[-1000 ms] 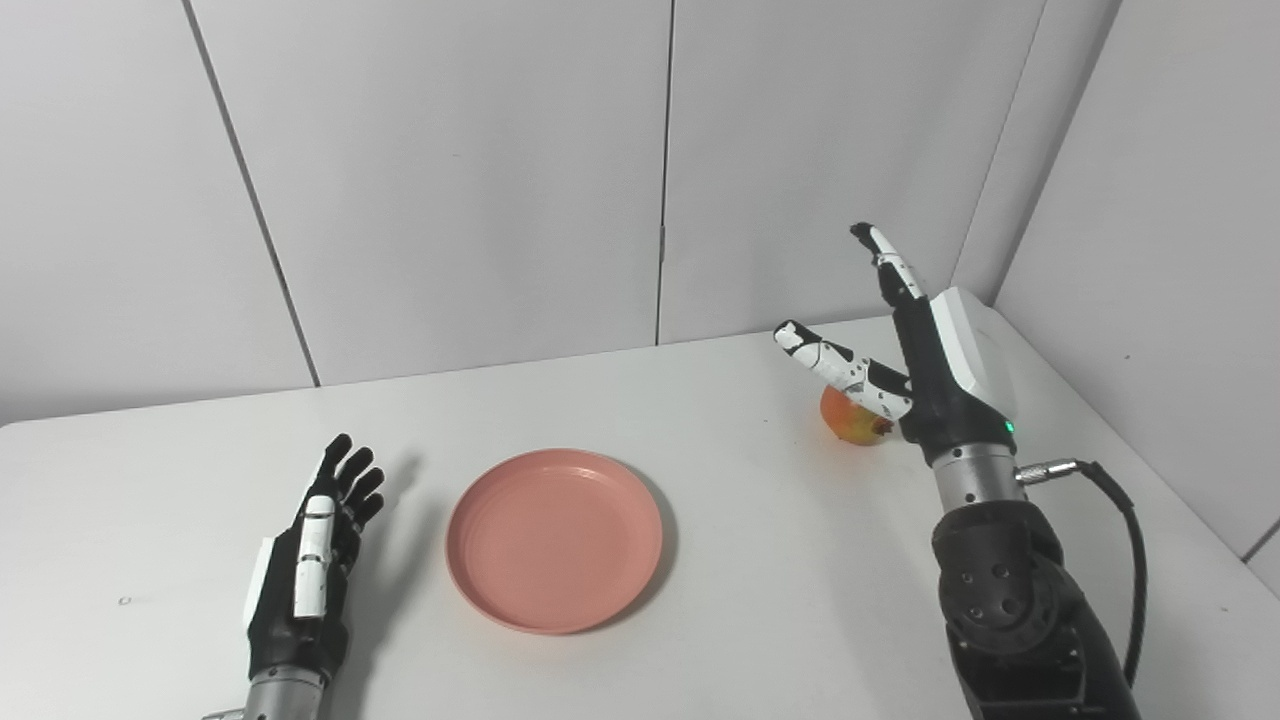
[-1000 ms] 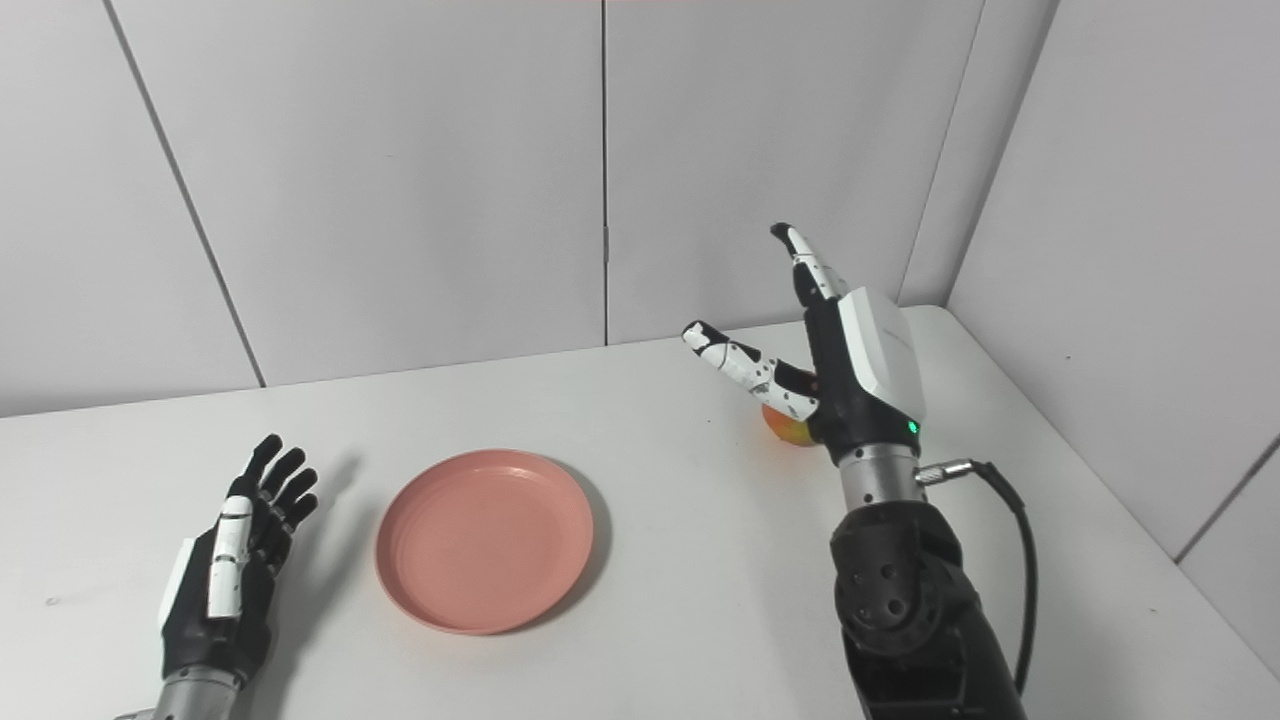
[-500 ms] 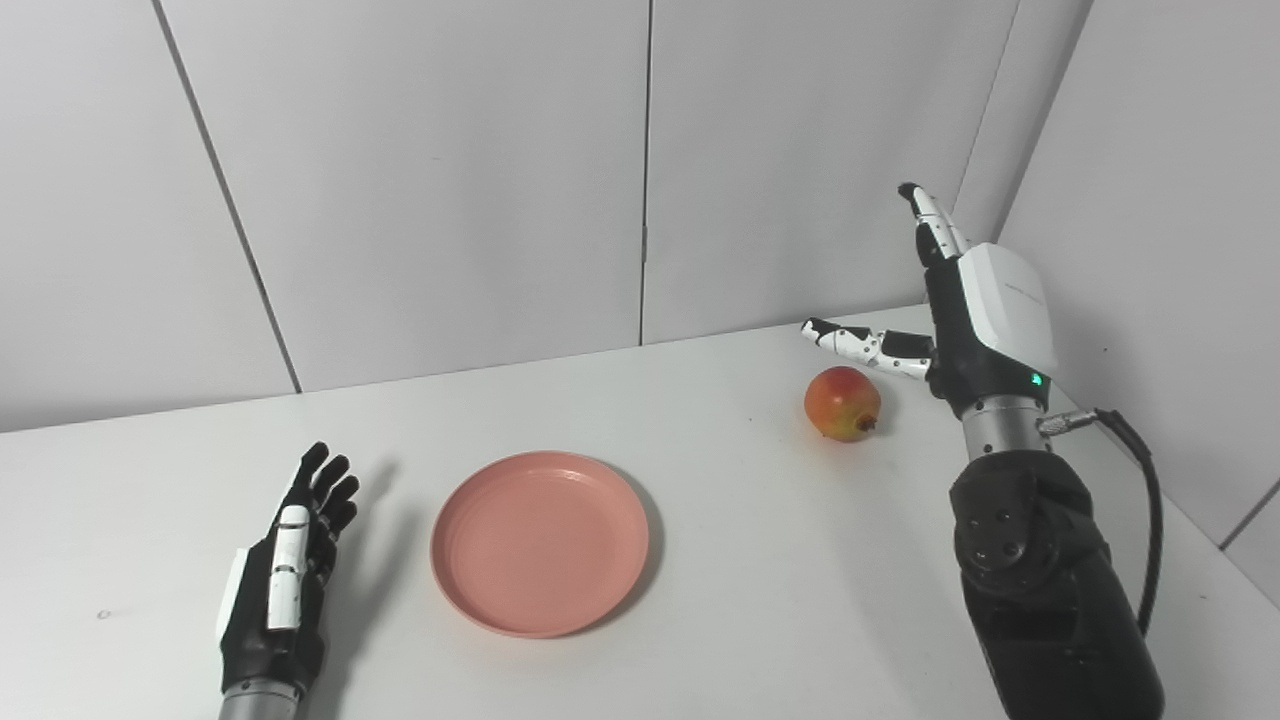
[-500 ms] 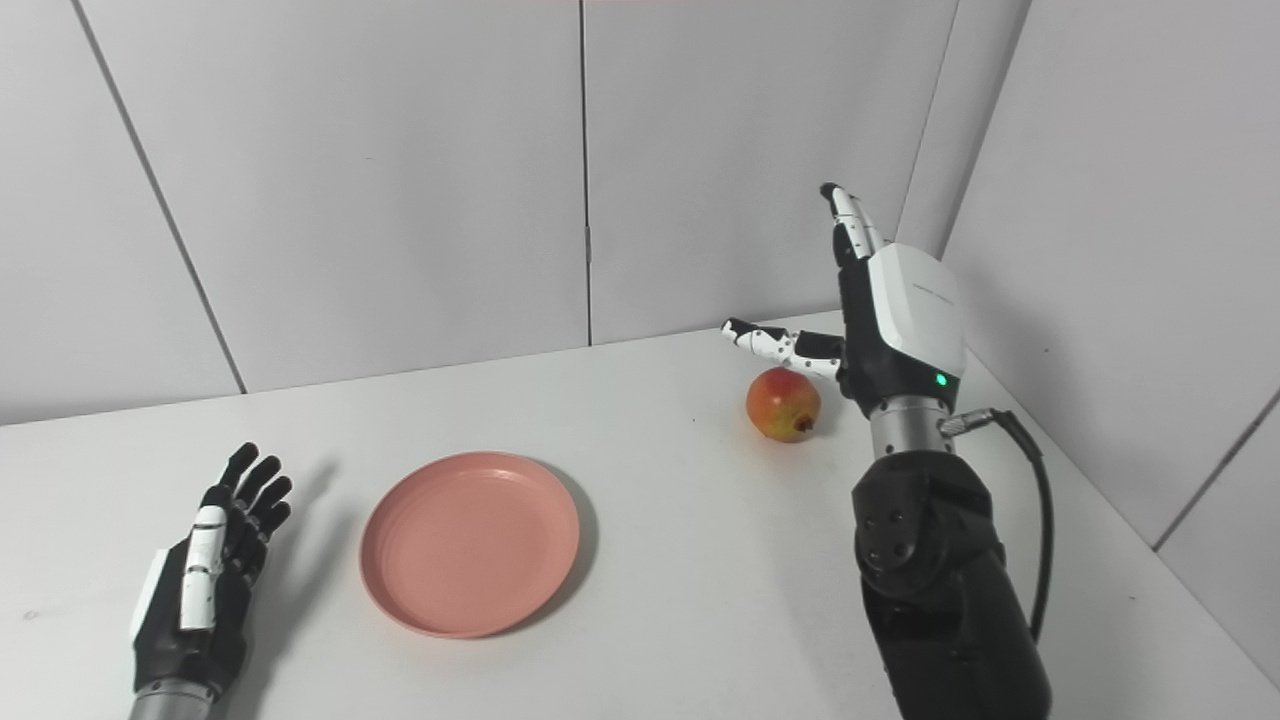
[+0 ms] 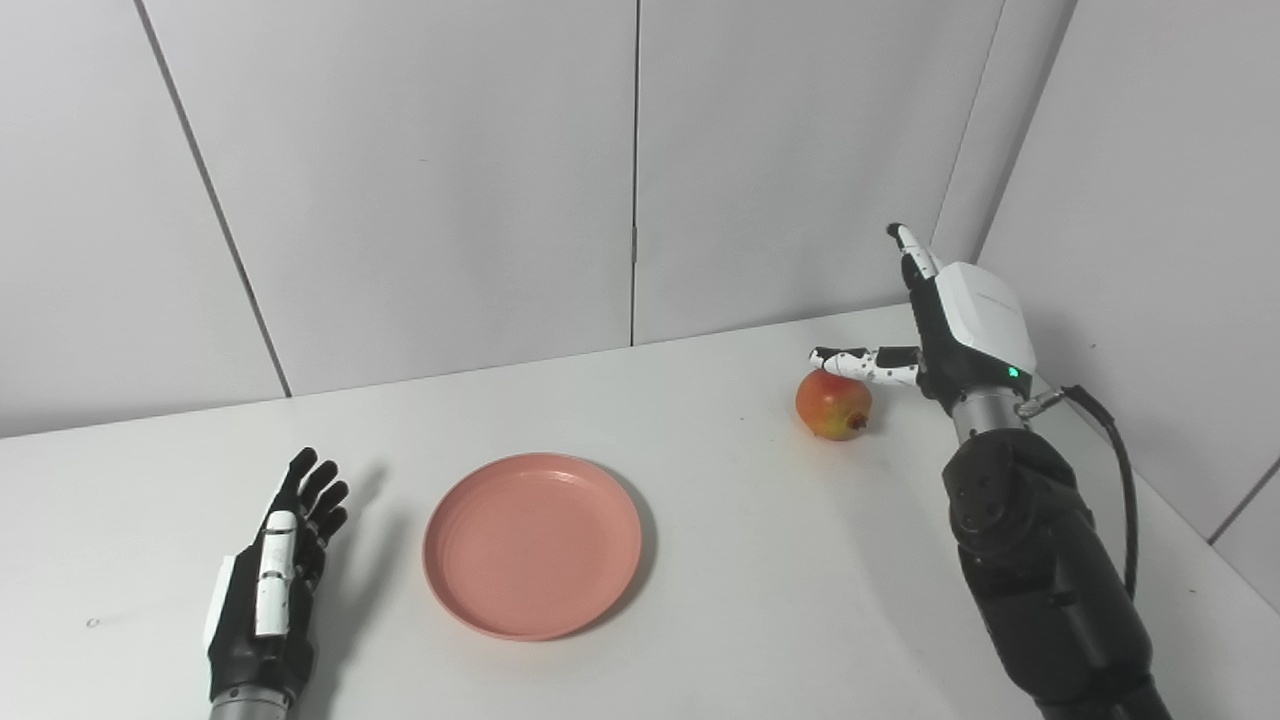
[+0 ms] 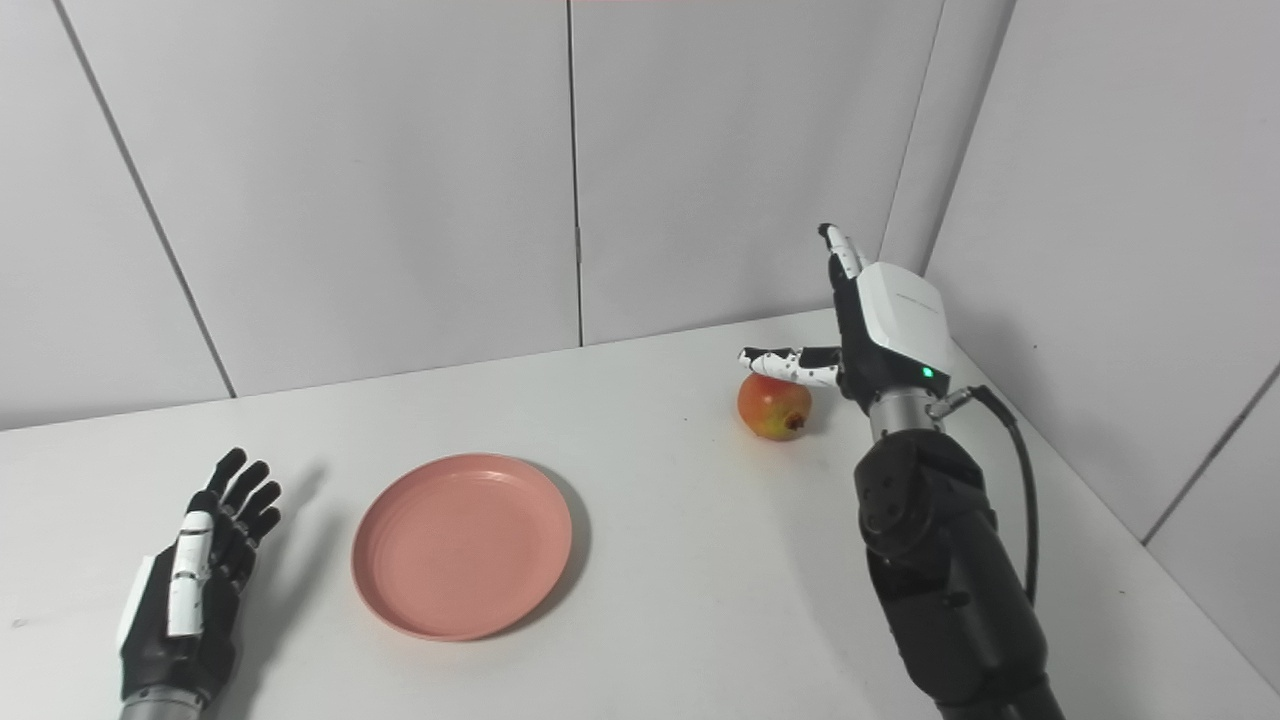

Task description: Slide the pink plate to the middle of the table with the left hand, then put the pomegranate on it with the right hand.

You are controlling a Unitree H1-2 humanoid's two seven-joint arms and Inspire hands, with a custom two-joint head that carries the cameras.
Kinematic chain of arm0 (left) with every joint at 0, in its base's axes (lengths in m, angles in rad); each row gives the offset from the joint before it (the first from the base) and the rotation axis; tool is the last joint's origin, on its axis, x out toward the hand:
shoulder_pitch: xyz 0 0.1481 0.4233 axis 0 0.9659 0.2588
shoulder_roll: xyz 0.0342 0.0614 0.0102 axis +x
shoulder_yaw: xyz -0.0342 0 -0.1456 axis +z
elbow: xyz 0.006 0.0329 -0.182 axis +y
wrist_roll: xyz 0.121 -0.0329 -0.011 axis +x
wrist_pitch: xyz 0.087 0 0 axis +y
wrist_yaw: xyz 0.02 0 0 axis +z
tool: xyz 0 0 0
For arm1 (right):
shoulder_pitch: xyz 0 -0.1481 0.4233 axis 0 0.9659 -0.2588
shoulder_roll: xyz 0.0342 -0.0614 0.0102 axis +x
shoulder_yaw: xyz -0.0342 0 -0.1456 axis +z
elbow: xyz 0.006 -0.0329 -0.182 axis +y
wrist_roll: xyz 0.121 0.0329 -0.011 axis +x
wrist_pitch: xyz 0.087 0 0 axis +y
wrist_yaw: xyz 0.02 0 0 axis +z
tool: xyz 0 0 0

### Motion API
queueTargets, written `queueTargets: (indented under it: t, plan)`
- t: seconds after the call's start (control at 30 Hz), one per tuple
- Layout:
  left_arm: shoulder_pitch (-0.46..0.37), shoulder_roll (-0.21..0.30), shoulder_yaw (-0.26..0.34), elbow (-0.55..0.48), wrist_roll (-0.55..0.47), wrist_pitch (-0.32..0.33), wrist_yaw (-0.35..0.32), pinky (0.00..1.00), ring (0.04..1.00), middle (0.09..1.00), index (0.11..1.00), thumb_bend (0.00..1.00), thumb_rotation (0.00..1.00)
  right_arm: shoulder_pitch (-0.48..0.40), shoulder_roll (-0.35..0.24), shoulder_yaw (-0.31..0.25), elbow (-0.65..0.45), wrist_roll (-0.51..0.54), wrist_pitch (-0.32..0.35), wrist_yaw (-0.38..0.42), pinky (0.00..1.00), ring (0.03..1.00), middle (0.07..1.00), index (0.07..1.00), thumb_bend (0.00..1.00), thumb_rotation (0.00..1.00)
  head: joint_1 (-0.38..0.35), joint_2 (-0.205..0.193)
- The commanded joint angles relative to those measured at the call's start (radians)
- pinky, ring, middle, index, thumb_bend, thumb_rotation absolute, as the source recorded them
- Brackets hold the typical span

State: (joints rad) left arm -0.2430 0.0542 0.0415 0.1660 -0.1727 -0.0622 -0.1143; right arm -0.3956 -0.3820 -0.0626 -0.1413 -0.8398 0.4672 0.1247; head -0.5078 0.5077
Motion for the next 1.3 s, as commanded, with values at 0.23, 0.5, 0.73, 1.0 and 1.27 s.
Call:
queueTargets:
  t: [0.23, 0.5, 0.73, 1.0, 1.27]
  plan:
    - [0.006, -0.004, 0.004, -0.035, -0.007, 0.010, -0.006, 0.94, 0.922, 0.935, 0.917, 0.37, 1.00, -0.060, -0.038, 0.021, 0.062, 0.064, -0.013, -0.010, 0.71, 0.855, 0.932, 0.944, 0.94, 0.48, 0.006, 0.006]
    - [0.009, -0.007, 0.008, -0.044, -0.007, 0.017, -0.002, 0.93, 0.915, 0.931, 0.914, 0.36, 1.00, -0.084, -0.039, 0.054, 0.142, 0.132, -0.027, -0.013, 0.76, 0.885, 0.941, 0.951, 0.98, 0.47, 0.008, 0.011]
    - [0.008, -0.006, 0.011, -0.046, -0.007, 0.022, -0.001, 0.94, 0.916, 0.932, 0.913, 0.36, 1.00, -0.105, -0.041, 0.076, 0.212, 0.171, -0.035, -0.031, 0.77, 0.889, 0.942, 0.954, 1.00, 0.46, 0.010, 0.016]
    - [0.012, -0.008, 0.017, -0.052, -0.008, 0.025, 0.000, 0.93, 0.911, 0.924, 0.906, 0.36, 1.00, -0.122, -0.056, 0.109, 0.271, 0.184, -0.047, -0.052, 0.75, 0.872, 0.935, 0.948, 1.00, 0.43, 0.011, 0.020]
    - [0.013, -0.006, 0.020, -0.055, -0.008, 0.035, -0.002, 0.92, 0.909, 0.922, 0.905, 0.37, 1.00, -0.129, -0.074, 0.126, 0.310, 0.188, -0.046, -0.059, 0.76, 0.874, 0.941, 0.952, 1.00, 0.41, 0.014, 0.024]
